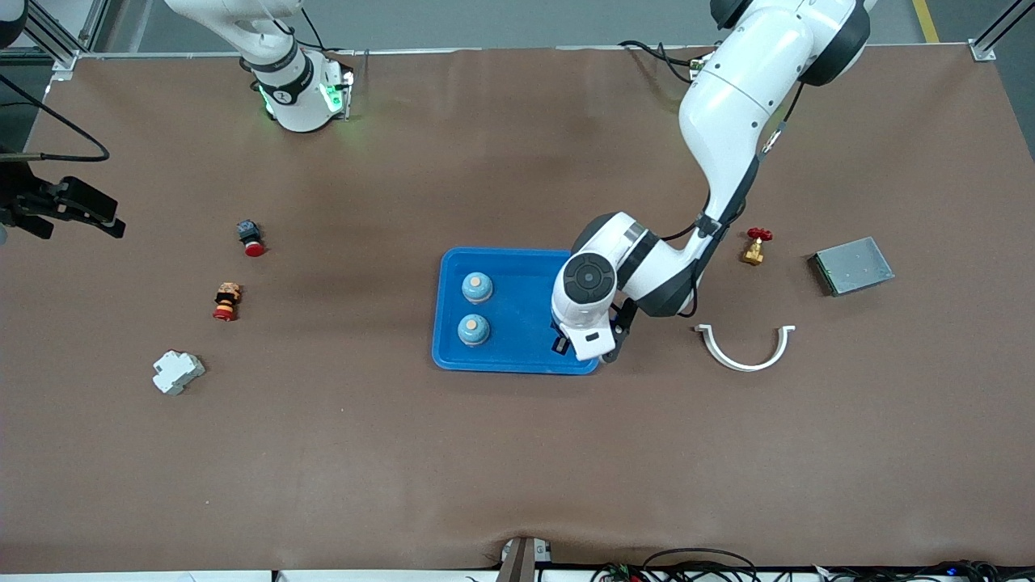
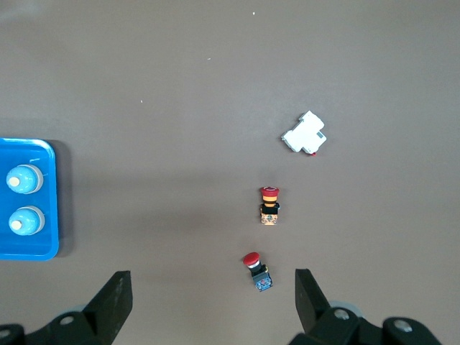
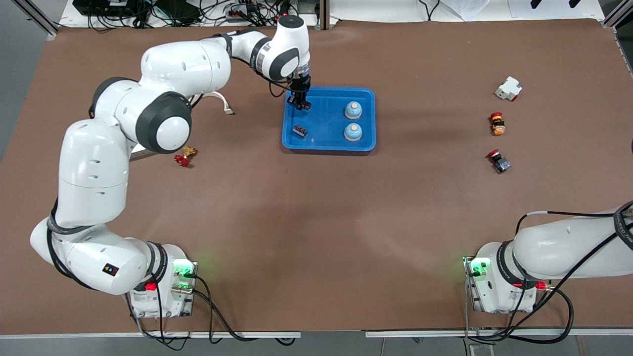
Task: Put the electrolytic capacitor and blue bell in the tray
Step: 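Lower the capacitor into the tray and open the left gripper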
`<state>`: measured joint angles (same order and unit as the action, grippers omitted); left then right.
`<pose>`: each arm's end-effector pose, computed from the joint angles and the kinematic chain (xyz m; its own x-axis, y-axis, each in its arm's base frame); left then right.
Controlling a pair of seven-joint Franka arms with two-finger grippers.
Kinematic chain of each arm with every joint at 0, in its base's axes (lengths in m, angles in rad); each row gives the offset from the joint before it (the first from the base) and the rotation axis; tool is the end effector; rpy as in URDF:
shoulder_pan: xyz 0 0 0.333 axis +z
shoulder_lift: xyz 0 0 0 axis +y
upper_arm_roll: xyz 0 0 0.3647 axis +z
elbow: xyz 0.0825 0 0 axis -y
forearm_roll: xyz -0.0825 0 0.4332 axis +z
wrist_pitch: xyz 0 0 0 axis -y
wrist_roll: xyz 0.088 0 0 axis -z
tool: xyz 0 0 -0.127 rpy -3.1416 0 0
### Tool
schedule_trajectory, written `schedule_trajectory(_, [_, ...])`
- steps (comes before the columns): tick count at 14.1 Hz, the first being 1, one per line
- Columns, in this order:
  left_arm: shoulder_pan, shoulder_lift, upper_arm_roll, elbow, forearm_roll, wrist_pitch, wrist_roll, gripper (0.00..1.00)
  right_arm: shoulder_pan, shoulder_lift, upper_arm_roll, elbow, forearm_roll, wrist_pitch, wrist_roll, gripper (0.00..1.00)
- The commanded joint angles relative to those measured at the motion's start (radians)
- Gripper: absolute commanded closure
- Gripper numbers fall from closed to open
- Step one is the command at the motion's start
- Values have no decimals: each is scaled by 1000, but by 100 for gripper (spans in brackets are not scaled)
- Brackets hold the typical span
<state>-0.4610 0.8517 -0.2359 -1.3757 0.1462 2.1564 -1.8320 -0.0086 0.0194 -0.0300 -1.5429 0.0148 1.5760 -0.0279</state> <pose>0.6451 -0.4792 0.1916 0.4295 0.9019 -0.0451 0.9000 -0.4316 -0.0603 0.6114 -0.0215 0.6564 0.9998 -0.0108 0.0141 -0.0106 -0.9998 -0.0138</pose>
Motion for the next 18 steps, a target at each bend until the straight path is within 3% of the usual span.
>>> schedule_trajectory(1, [-13,0,14,0,26,14,-15,100,-5,-44,2,-42,-9,-5,39,0])
schedule_trajectory(16, [-15,30,14,0,49,33,-15,100,-16,-44,4,-65,5,-4,59,0])
schedule_trajectory(17, [-15,30,14,0,55,33,-15,97,-16,-44,4,-66,16,-2,59,0])
schedule_trajectory(18, [-15,30,14,0,55,33,-15,80,-16,-44,2,-66,34,-2,59,0])
